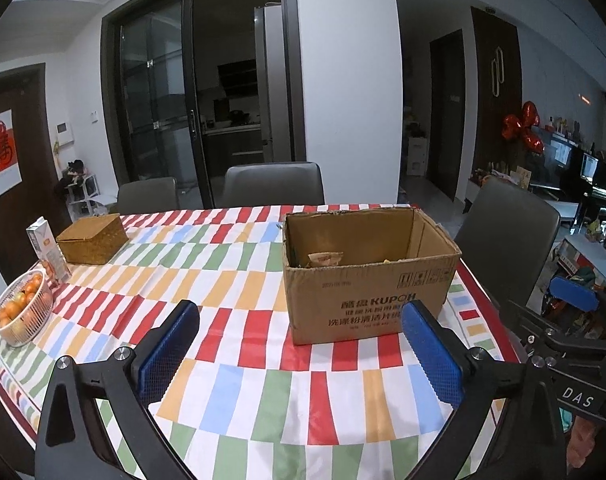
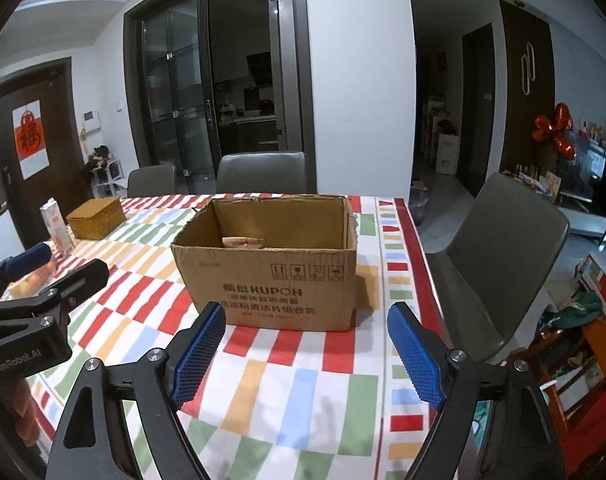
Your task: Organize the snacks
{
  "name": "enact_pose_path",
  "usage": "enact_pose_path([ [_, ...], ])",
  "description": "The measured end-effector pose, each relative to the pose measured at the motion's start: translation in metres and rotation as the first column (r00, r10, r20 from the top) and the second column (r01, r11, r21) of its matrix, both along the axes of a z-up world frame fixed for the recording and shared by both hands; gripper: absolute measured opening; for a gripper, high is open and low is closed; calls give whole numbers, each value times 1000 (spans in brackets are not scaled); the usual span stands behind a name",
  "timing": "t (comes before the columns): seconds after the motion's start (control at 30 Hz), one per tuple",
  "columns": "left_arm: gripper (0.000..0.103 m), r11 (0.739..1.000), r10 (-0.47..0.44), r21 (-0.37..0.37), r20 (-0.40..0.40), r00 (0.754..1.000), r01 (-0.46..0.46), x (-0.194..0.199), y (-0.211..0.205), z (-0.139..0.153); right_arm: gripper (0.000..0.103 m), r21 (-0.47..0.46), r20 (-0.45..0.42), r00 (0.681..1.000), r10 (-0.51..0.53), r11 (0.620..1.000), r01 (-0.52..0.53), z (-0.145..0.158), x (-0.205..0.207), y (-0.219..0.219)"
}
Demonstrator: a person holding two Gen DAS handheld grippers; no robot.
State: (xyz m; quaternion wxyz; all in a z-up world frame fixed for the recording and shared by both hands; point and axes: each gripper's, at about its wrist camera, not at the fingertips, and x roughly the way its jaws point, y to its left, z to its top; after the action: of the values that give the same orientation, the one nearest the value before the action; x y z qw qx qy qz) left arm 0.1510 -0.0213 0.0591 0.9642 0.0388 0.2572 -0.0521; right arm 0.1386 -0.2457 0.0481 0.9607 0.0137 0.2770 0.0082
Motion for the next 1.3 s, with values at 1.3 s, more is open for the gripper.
enact_pose_path([
  [1.3,103,1000,13,-7,6,1000,-13,-12,3,-4,85,-39,40,999,4,999,-3,6,-14,4],
])
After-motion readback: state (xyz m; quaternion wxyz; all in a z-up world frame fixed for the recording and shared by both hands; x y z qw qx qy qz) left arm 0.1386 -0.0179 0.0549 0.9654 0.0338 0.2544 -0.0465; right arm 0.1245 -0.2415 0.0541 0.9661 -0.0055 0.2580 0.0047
